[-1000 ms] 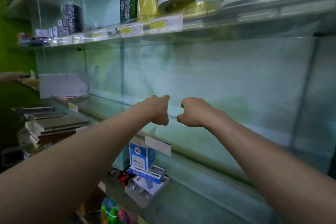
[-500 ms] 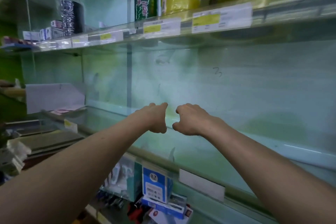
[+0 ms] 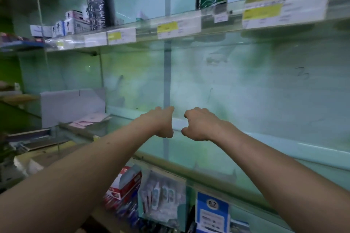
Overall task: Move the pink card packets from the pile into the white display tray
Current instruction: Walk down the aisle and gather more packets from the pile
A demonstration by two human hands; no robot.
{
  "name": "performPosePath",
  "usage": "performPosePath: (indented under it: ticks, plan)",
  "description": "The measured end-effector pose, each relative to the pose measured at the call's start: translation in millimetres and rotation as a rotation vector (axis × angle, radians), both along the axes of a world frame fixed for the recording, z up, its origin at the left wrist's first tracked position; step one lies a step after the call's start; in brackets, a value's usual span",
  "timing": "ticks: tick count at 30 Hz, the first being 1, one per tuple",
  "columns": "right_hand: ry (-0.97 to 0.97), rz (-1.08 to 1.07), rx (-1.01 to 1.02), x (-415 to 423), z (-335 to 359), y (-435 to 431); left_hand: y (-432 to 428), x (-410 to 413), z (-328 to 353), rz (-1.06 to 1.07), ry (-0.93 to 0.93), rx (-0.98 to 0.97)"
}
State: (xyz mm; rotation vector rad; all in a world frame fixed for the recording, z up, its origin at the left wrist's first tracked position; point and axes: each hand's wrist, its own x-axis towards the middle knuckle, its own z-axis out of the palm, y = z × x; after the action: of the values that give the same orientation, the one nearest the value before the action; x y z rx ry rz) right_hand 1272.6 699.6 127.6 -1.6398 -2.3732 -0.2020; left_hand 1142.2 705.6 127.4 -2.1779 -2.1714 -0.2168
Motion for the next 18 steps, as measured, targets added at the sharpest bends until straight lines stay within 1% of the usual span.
performPosePath:
  ticks: [6, 12, 18]
  plan:
    - [-0.033, 0.041, 0.013, -28, -2, 24, 22, -27, -2, 0.035, -0.04, 0.005]
    - [-0.05, 0.085, 0.022, -41, -2, 47, 42, -38, 0, 0.044, -0.038, 0.039]
    - [-0.082, 0.07, 0.017, -58, 0, 70, 64, -60, 0, 0.053, -0.06, 0.044]
